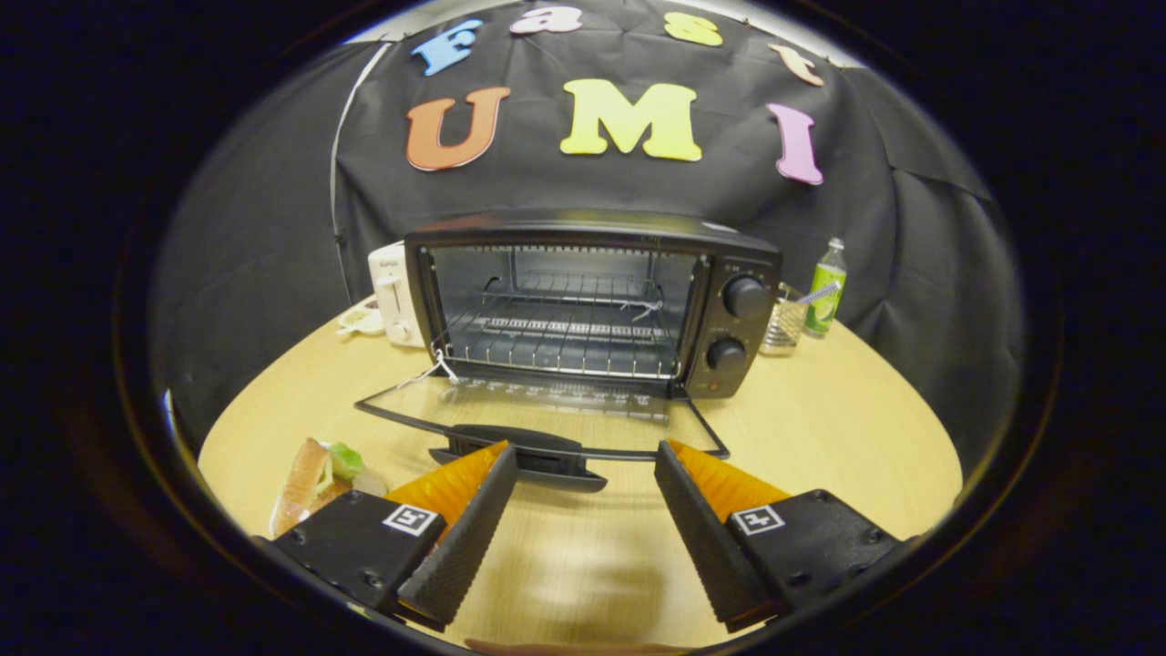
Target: Open the toaster oven, put the food inside, and close the toaster oven door.
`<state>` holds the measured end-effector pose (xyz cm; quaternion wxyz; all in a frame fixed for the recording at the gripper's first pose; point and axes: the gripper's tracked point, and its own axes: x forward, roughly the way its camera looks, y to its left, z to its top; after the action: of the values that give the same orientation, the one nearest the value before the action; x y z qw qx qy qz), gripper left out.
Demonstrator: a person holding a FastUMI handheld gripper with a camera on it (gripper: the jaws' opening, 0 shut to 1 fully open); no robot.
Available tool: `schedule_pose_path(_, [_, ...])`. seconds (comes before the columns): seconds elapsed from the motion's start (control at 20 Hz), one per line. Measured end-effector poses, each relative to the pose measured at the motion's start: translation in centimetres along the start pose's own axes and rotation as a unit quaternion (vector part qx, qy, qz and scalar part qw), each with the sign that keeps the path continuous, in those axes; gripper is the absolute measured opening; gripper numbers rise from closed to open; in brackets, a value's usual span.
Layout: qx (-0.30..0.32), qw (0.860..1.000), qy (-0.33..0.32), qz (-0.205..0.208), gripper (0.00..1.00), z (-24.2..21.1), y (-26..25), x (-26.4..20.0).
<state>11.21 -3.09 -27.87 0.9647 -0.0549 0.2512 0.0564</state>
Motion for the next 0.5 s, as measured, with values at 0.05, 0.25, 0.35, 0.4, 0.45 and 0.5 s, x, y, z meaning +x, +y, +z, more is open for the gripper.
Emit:
schedule_pose_path(0.05, [0.017,1.000,0.017,0.010,1.00,-1.0,0.1,0.5])
schedule_pose_path(0.25, [0.045,0.998,0.028,0.028,0.98,-1.5,0.0,0.6])
schedule_pose_path(0.35, [0.042,0.998,0.034,0.031,0.97,-1.9,0.1,0.5])
schedule_pose_path(0.4, [0.040,0.998,0.033,0.031,0.96,-1.8,0.0,0.4])
schedule_pose_path(0.45, [0.038,0.998,0.037,0.033,0.97,-1.9,0.0,0.3])
schedule_pose_path(0.5, [0.039,0.998,0.039,0.037,0.96,-1.8,0.0,0.2])
